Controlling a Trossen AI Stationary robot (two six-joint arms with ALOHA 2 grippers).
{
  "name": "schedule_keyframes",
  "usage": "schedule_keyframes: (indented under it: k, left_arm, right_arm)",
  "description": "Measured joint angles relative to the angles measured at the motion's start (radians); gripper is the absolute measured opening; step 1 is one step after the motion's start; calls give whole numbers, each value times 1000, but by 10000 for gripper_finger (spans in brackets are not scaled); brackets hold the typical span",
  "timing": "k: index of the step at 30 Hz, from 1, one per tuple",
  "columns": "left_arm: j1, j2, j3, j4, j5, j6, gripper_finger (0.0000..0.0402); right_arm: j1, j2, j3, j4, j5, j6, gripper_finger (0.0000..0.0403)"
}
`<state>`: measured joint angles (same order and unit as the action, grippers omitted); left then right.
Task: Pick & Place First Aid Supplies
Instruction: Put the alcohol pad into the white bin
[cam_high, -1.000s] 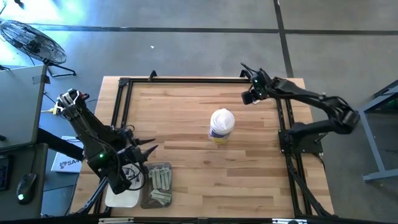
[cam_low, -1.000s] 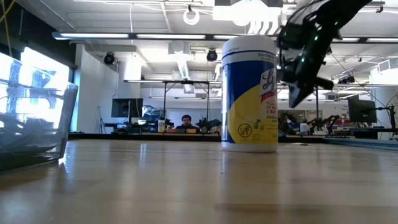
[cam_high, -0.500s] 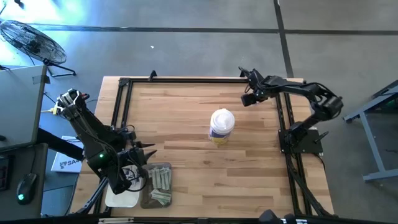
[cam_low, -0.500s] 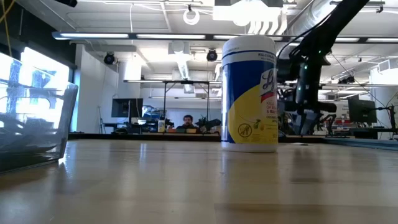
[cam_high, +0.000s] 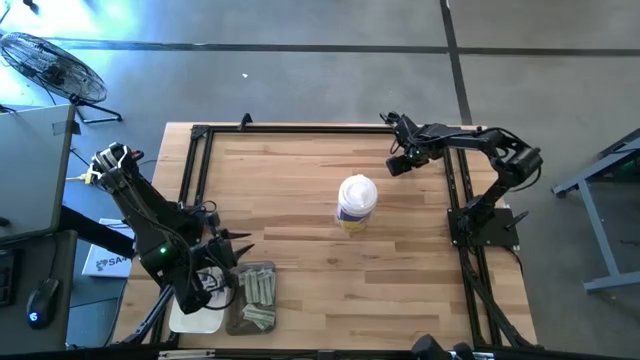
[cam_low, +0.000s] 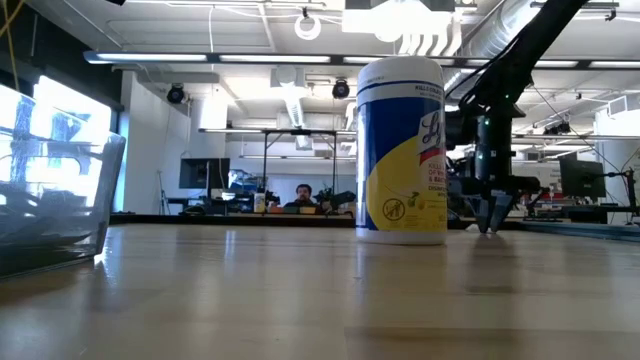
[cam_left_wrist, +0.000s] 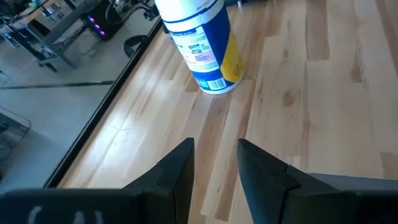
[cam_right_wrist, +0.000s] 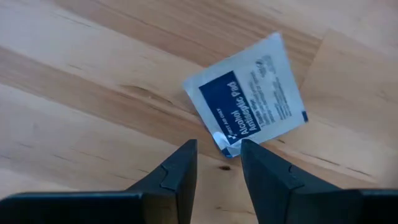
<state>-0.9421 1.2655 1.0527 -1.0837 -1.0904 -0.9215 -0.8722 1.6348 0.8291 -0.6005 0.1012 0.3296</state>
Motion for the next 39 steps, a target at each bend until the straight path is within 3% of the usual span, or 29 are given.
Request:
schedule_keyframes:
  k: [12, 18, 23, 39]
  left_arm:
    - [0, 0, 0, 97, -74, 0, 119]
    - [0, 0, 0, 96, -124, 0, 119]
    - [0, 0, 0, 96, -124, 0, 119]
    - [0, 0, 0, 120, -166, 0, 119]
  right_arm:
    - [2, 2, 1, 23, 8, -32, 108]
    - [2, 2, 1, 42, -59, -25, 95]
    - [2, 2, 1, 45, -25, -69, 82]
    - [2, 2, 0, 45, -27, -69, 10]
